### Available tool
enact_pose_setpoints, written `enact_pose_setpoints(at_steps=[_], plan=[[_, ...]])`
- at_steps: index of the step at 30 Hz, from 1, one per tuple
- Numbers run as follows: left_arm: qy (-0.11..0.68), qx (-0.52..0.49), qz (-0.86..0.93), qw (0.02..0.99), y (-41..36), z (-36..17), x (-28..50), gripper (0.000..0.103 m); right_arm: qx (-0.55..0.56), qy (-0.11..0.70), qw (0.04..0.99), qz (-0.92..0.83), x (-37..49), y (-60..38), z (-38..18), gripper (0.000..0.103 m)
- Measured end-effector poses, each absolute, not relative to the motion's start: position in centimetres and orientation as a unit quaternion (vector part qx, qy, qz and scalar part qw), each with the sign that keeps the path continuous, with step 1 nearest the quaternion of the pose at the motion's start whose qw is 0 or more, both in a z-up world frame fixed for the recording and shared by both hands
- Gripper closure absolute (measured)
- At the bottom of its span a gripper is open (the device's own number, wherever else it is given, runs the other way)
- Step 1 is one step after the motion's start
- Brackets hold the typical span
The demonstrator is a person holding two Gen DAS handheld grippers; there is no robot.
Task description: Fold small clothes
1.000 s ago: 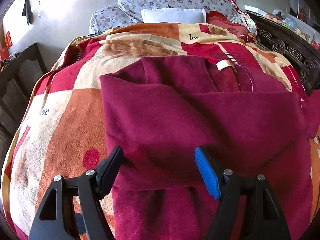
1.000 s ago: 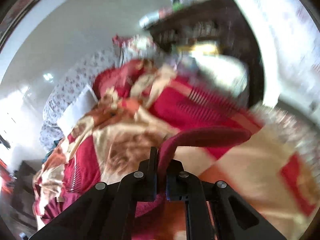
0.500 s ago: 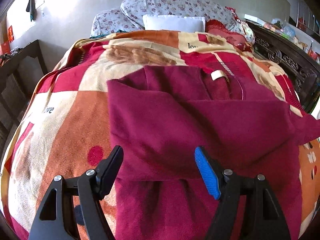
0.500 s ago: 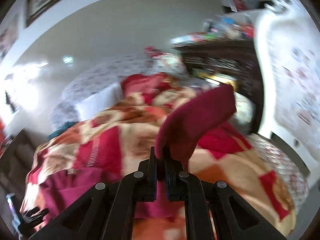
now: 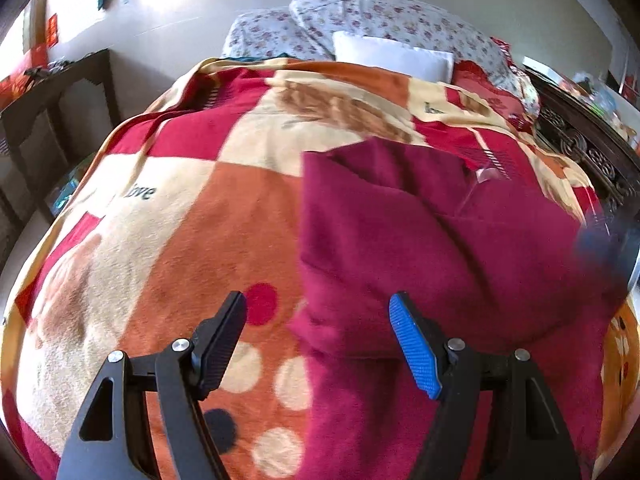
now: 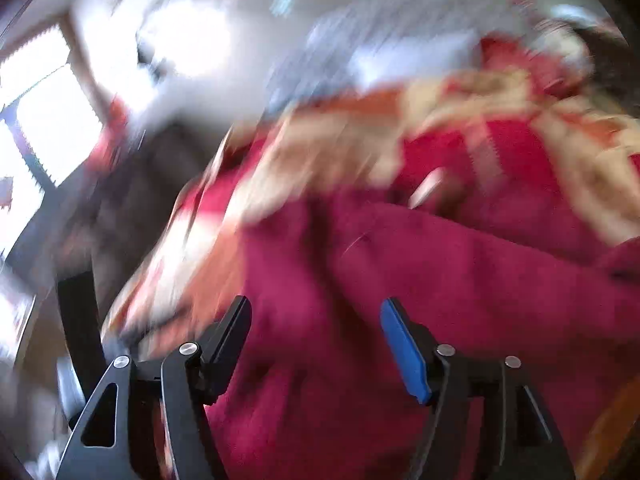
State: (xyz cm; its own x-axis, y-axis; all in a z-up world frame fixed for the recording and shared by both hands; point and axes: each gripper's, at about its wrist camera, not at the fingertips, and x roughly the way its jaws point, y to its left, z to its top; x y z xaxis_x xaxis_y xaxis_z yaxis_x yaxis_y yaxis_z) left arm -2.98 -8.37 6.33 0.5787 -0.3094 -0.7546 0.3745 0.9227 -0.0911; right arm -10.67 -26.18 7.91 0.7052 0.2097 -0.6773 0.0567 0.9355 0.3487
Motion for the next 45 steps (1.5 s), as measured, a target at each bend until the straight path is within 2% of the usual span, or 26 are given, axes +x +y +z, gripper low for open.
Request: enact_pose_setpoints(at_steps=[3, 9, 14, 16, 21, 32, 33, 35, 36, 37, 38, 40, 45], plan=[[0.416, 0.032, -0.190, 0.889, -7.4, 6.5, -2.7, 0.030, 0.127, 0.364, 0.922, 0.020, -13.3, -25.9, 7.9, 0.031], [0.425, -0.010, -0.220, 0.878, -6.8, 6.7, -2.4, 0.029, 0.148, 0.343, 0.926, -0.054, -18.6, -33.6, 9.5, 0.029], [0.428, -0.022, -0.260, 0.865, -9.7, 7.2, -2.7, 0.029, 0.149, 0.329, 0.924, -0.123, -21.0, -38.8, 11.2, 0.029], [0.426, -0.020, -0.276, 0.861, -11.6, 7.5, -2.3, 0.018, 0.151, 0.328, 0.923, -0.136, -21.3, -40.1, 11.5, 0.029], [0.416, 0.002, -0.308, 0.856, -17.1, 8.0, 0.4, 0.018, 0.180, 0.329, 0.918, -0.126, -22.3, -42.0, 10.9, 0.028], [0.400, 0.158, -0.367, 0.825, -25.1, 5.7, 3.7, 0.017, 0.180, 0.335, 0.915, -0.135, -22.8, -44.5, 10.0, 0.025], [0.394, 0.167, -0.372, 0.824, -25.4, 5.6, 3.5, 0.021, 0.182, 0.336, 0.914, -0.137, -22.7, -44.8, 9.9, 0.025], [0.375, 0.193, -0.390, 0.818, -25.8, 5.5, 2.6, 0.057, 0.183, 0.338, 0.913, -0.134, -22.4, -45.0, 9.7, 0.025], [0.369, 0.205, -0.392, 0.817, -25.9, 5.5, 2.2, 0.087, 0.181, 0.340, 0.913, -0.133, -22.1, -45.1, 9.6, 0.025], [0.363, 0.212, -0.392, 0.818, -26.0, 5.7, 1.9, 0.094, 0.178, 0.341, 0.913, -0.133, -21.9, -45.1, 9.5, 0.025], [0.353, 0.214, -0.396, 0.820, -26.0, 6.2, 1.5, 0.099, 0.173, 0.343, 0.913, -0.134, -21.6, -45.1, 9.4, 0.025], [0.333, 0.215, -0.406, 0.823, -25.6, 7.6, 1.0, 0.100, 0.160, 0.348, 0.915, -0.131, -20.8, -45.2, 9.3, 0.025], [0.226, 0.201, -0.430, 0.851, -22.6, 14.6, -0.6, 0.100, 0.128, 0.355, 0.921, -0.098, -18.9, -45.1, 9.9, 0.025]])
